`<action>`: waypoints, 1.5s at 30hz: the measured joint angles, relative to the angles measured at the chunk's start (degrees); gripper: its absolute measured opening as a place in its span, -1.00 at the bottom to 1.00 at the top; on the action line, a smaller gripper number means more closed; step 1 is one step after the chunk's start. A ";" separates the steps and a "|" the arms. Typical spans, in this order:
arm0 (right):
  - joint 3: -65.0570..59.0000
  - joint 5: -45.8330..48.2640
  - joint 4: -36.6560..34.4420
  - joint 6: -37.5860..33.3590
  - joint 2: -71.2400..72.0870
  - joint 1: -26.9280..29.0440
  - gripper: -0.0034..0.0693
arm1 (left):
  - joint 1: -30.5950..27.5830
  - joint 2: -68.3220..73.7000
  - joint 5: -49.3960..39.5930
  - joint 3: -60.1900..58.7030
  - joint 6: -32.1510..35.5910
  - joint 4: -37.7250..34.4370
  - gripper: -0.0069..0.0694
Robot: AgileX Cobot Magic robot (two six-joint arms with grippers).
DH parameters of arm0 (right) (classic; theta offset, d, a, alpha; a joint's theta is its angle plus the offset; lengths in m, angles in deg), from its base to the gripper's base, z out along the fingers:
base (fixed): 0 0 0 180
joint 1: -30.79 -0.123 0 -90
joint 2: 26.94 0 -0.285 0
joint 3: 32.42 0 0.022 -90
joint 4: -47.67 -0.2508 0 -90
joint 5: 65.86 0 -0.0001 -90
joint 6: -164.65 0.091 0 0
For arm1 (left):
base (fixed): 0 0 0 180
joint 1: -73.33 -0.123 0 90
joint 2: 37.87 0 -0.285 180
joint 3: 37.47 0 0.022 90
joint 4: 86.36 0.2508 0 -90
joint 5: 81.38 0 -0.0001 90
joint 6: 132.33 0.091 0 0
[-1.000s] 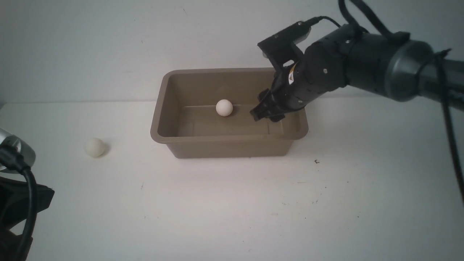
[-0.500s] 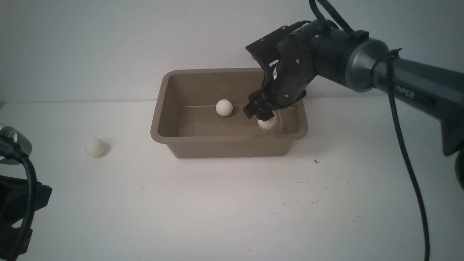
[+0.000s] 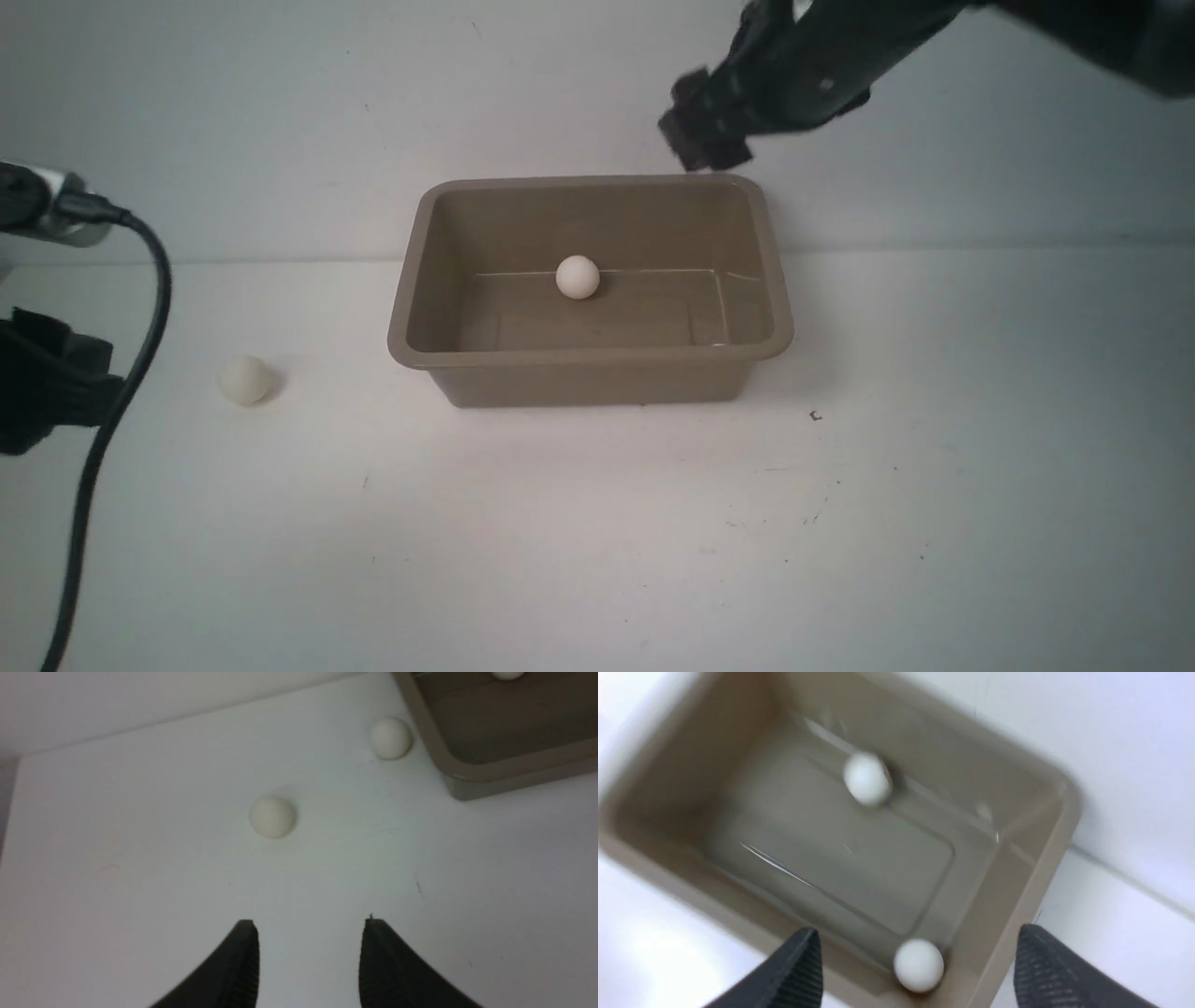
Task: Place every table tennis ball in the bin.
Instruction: Use the left arm to clamp the table tennis ball closest to it
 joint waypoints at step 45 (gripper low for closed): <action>-56.54 0.75 -8.76 2.99 69.96 0.00 -0.95 | -4.19 51.88 0.41 28.43 8.46 -11.20 0.26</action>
